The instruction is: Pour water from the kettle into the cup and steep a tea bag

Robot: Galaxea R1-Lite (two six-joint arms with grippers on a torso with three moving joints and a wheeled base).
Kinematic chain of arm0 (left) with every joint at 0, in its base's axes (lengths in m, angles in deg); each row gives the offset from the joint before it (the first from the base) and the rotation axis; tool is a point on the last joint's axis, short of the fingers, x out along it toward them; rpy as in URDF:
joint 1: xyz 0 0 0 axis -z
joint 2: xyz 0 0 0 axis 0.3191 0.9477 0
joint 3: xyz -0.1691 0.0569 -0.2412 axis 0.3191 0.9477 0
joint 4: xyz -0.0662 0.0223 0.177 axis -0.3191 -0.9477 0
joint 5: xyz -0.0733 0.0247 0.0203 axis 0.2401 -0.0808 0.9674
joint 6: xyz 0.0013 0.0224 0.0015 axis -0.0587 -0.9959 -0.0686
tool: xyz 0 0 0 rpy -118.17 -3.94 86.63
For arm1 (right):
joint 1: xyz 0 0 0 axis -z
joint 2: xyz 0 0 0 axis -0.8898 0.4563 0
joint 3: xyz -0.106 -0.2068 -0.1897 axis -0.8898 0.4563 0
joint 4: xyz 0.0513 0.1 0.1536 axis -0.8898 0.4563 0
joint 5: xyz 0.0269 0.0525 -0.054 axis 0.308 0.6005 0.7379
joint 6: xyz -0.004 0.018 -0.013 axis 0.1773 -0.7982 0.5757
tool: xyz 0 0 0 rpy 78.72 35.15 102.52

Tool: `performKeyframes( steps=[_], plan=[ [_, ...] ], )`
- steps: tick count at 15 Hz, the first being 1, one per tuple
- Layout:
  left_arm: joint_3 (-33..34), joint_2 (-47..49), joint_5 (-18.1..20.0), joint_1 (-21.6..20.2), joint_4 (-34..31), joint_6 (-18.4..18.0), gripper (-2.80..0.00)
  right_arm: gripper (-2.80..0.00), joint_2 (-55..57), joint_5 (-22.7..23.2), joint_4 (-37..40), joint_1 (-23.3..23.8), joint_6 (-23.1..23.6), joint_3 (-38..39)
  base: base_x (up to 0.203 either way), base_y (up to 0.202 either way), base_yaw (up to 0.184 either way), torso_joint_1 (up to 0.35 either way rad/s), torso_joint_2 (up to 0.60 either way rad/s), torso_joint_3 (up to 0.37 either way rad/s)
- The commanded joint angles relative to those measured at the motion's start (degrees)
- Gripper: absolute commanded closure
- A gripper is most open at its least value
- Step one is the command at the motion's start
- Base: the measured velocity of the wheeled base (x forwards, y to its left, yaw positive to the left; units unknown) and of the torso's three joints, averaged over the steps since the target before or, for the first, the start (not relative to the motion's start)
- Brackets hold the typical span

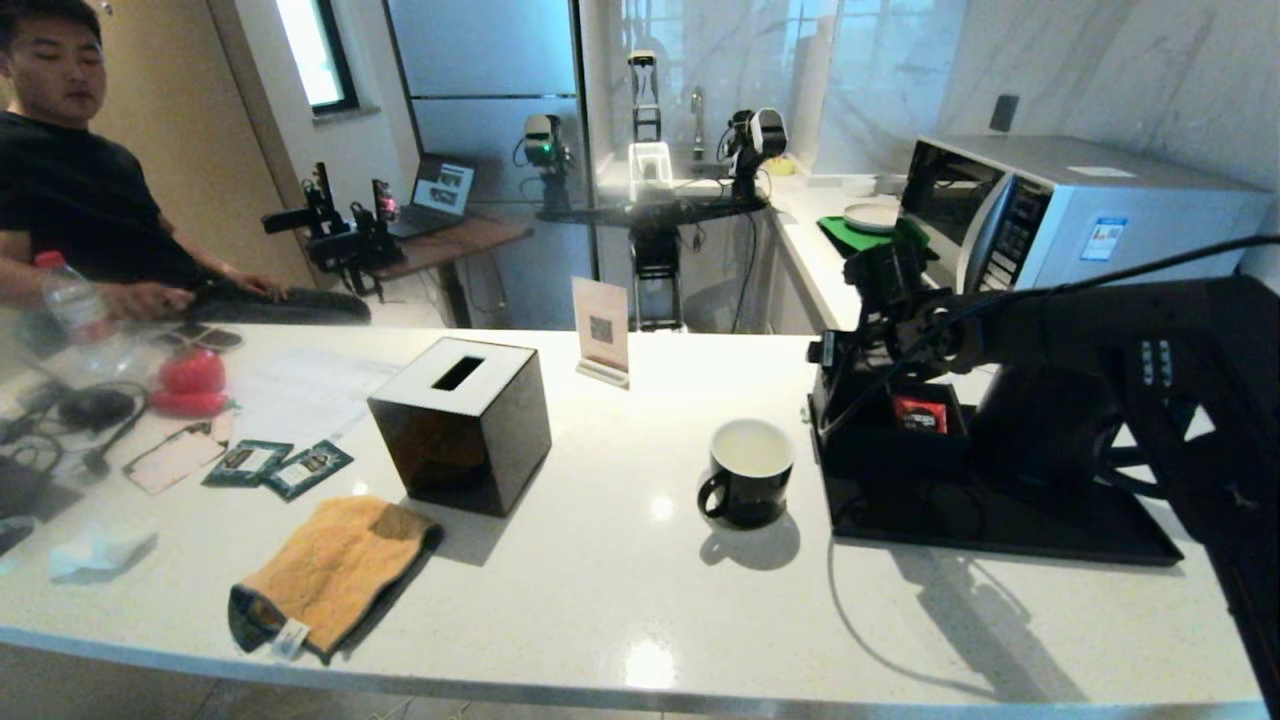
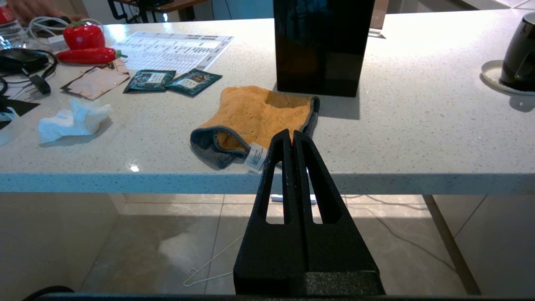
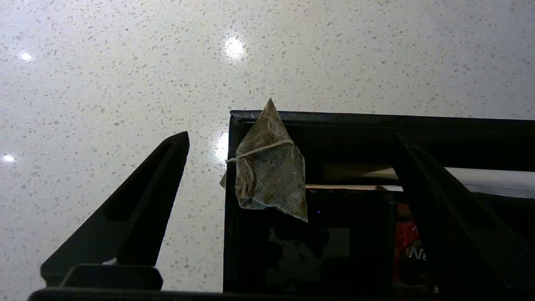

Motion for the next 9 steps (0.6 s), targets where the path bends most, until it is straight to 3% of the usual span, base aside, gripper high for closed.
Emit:
performKeyframes(
  steps=[1, 4, 5, 9],
  plan=[
    [0.0, 0.0, 0.0, 0.0, 0.0, 0.0, 0.0, -2.8, 0.0, -0.1, 0.1, -0.3, -0.7, -0.1, 0.0, 0.0, 0.0, 0.0, 0.0, 0.0],
    [0.0, 0.0, 0.0, 0.0, 0.0, 0.0, 0.0, -2.8, 0.0, -0.1, 0.1, -0.5, -1.1, -0.1, 0.0, 0.0, 0.0, 0.0, 0.0, 0.0],
    [0.0, 0.0, 0.0, 0.0, 0.0, 0.0, 0.0, 0.0, 0.0, -0.1, 0.1, -0.5, -1.1, -0.1, 0.0, 0.0, 0.0, 0.0, 0.0, 0.0],
    [0.0, 0.1, 0.0, 0.0, 0.0, 0.0, 0.0, 0.0, 0.3, -0.1, -0.1, -0.8, -1.1, -0.1, 0.0, 0.0, 0.0, 0.0, 0.0, 0.0]
  ],
)
